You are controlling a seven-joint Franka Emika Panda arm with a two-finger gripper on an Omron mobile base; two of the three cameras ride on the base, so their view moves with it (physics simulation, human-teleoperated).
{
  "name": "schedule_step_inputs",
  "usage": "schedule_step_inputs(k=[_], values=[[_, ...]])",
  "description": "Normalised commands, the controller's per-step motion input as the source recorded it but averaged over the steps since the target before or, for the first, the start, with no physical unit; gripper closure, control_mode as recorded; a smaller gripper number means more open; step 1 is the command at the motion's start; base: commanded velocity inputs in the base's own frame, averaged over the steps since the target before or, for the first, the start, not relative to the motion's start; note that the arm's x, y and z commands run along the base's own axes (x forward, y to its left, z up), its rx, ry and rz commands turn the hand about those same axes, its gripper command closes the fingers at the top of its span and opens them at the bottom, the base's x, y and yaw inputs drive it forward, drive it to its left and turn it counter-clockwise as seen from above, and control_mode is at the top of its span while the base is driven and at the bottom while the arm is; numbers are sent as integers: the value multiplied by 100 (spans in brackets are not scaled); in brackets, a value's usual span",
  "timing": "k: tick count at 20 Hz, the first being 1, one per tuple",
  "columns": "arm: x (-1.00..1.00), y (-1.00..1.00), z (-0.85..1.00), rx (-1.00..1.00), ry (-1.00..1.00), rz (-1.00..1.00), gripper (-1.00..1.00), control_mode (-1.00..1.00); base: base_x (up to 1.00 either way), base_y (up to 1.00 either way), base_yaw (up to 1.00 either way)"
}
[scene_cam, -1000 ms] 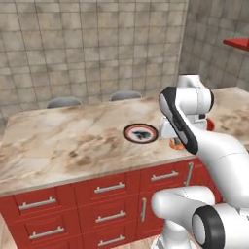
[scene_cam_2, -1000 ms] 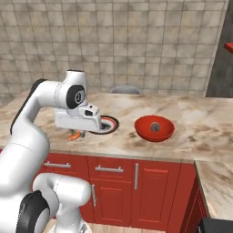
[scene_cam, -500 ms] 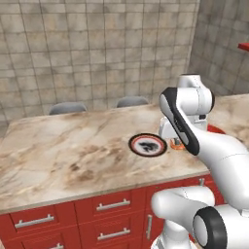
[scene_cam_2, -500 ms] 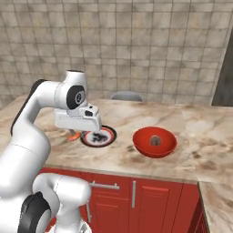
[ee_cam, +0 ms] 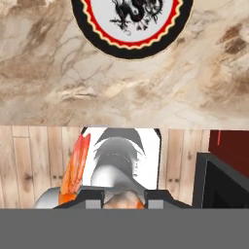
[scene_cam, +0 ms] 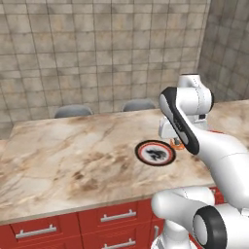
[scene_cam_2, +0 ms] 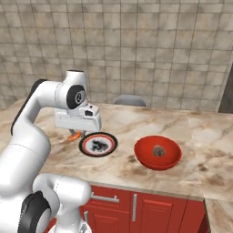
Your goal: Place the shrimp on the plate and place the mushroom on the same plate.
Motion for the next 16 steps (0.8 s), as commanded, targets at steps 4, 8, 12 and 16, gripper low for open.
schedule_step_inputs(k=[4,8,12,16], values=[[0,0,0,0,0,0,100,100,34,-14,8],[0,0,0,0,0,0,100,100,32,-19,5],[0,0,0,0,0,0,100,100,28,-6,0],[0,0,0,0,0,0,100,100,36,-8,0]])
